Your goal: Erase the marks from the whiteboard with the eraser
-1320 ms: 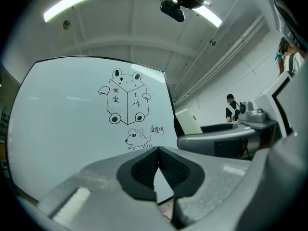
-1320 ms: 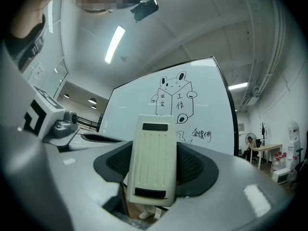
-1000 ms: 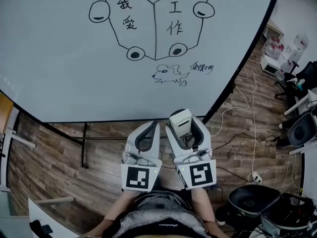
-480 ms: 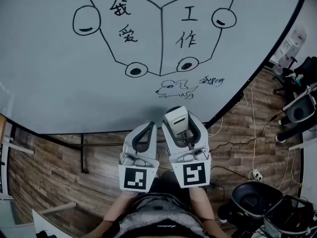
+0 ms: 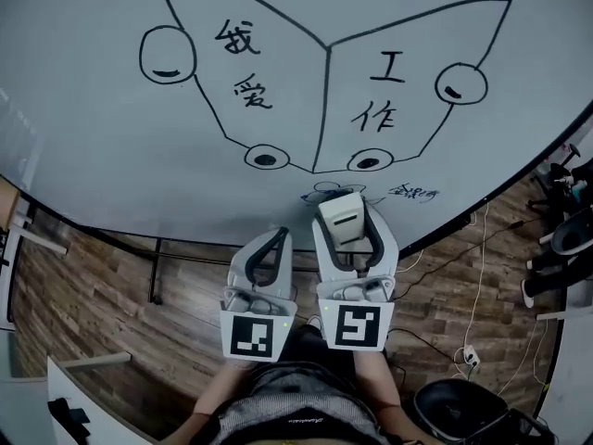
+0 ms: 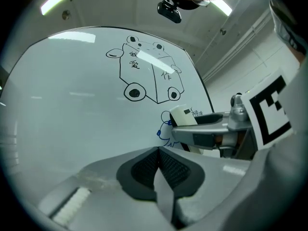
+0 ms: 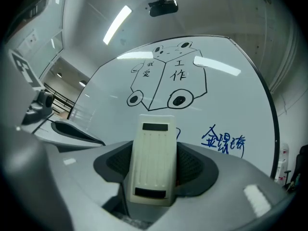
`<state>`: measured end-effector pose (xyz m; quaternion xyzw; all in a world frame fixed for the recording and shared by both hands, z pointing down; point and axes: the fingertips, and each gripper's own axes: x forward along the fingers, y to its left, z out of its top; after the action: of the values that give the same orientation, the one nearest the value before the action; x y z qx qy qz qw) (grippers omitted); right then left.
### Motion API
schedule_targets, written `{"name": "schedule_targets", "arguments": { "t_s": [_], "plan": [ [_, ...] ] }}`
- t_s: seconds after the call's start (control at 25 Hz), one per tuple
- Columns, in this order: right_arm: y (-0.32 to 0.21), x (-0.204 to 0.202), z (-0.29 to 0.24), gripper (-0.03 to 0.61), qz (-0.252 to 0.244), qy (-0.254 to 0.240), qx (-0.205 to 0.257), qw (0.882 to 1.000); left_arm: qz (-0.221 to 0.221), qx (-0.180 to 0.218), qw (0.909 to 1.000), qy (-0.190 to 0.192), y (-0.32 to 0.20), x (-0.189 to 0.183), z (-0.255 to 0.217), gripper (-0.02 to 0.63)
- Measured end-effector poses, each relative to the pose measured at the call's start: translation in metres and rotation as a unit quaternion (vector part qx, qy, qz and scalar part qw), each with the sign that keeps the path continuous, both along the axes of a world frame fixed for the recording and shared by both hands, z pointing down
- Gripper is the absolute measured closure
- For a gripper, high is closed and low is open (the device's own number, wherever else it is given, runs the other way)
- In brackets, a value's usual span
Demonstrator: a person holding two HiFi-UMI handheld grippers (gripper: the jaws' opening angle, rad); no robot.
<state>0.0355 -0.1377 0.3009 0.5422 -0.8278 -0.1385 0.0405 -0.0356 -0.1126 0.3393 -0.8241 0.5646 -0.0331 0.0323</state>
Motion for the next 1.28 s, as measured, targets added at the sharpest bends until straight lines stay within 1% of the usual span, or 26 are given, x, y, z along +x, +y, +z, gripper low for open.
{"name": "schedule_targets", "arguments": {
  "t_s": [0.08, 0.28, 0.4, 0.52, 0.6, 0.76, 0.96, 1.28],
  "plan": [
    [-0.004, 0.000, -0.001, 0.313, 0.011, 0.005, 0.000, 1.000, 0.009, -0.002, 1.0000, 0.001, -0.005, 0.002, 0.003, 0.609],
    [-0.006, 0.001, -0.012, 0.313, 0.062, 0.021, 0.006, 0.998, 0.070, -0.002, 0.9975, -0.002, -0.013, 0.007, 0.005, 0.609],
    [-0.008, -0.002, -0.019, 0.313, 0.092, 0.026, -0.001, 0.995, 0.093, 0.001, 0.9957, 0.001, -0.017, -0.003, 0.000, 0.609],
    [-0.012, -0.004, -0.016, 0.314, 0.128, 0.037, -0.011, 0.991, 0.116, -0.001, 0.9932, 0.008, -0.020, -0.013, 0.000, 0.609],
    [-0.012, -0.006, -0.013, 0.314, 0.144, 0.039, -0.013, 0.989, 0.133, -0.004, 0.9910, 0.007, -0.019, -0.017, 0.002, 0.609],
    [-0.013, -0.011, -0.007, 0.316, 0.153, 0.026, -0.020, 0.988, 0.147, -0.008, 0.9891, 0.005, -0.018, -0.030, 0.006, 0.609],
    [-0.013, -0.022, 0.005, 0.316, 0.149, -0.012, -0.024, 0.989, 0.147, -0.017, 0.9889, -0.005, -0.019, -0.052, 0.015, 0.609],
    [-0.012, -0.058, 0.041, 0.314, 0.145, 0.019, -0.054, 0.988, 0.147, -0.033, 0.9882, -0.026, -0.018, -0.071, 0.032, 0.609]
  ]
}}
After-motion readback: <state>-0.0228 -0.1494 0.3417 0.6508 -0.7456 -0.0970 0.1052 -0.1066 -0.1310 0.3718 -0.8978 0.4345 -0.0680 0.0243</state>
